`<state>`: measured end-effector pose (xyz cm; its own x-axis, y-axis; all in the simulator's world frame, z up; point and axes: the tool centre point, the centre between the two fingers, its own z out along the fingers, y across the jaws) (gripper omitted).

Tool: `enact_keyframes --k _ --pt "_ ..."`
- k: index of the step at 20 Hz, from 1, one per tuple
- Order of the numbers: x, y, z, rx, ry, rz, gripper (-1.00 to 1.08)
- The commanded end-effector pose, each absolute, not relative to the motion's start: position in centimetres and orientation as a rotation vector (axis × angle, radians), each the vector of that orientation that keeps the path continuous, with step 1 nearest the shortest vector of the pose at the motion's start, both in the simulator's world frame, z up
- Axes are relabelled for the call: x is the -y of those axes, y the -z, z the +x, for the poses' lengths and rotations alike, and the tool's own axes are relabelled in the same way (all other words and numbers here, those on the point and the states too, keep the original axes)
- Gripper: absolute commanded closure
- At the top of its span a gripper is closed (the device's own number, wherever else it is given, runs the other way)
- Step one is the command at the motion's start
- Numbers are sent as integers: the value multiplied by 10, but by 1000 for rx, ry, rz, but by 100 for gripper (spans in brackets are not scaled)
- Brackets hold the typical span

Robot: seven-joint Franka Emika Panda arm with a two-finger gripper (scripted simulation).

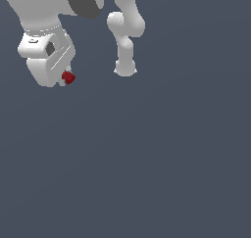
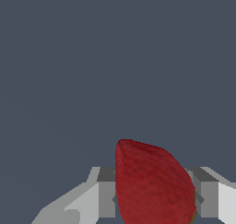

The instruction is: Pick up the object and move it to a goal position.

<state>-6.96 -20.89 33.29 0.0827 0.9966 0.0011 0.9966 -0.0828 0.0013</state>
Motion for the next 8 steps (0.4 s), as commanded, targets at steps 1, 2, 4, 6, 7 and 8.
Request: enact_keyframes --k 1,2,4,6,7,8 --pt "218 -344 -71 -2129 -1 2311 108" --pt "221 -346 -71 -2129 -1 2311 108" --pt "226 -351 -72 -2128 -1 2311 108" --pt "228 -353 -72 -2128 0 2311 108" --pt "229 -354 -72 -2128 0 2311 108" --pt "229 -354 -72 -2128 0 2311 108"
